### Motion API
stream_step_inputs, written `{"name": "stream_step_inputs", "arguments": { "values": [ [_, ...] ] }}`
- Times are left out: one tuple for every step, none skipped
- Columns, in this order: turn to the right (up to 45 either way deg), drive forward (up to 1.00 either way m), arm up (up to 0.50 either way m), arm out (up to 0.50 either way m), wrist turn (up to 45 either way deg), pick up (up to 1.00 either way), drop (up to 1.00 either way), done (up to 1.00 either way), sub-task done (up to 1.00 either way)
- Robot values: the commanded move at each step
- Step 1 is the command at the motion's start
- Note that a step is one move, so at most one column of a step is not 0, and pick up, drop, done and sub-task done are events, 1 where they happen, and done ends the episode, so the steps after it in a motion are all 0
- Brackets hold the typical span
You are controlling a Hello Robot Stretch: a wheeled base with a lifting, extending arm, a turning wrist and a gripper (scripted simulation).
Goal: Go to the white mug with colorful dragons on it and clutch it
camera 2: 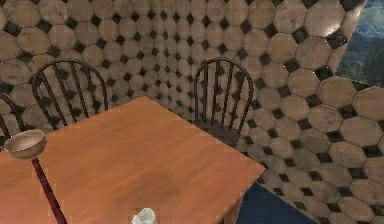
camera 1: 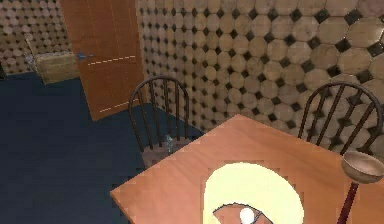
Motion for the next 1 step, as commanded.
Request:
{"name": "stream_step_inputs", "arguments": {
  "values": [
    [-12.0, 0.00, 0.00, 0.00, 0.0, 0.00, 0.00, 0.00, 0.00]
  ]
}}
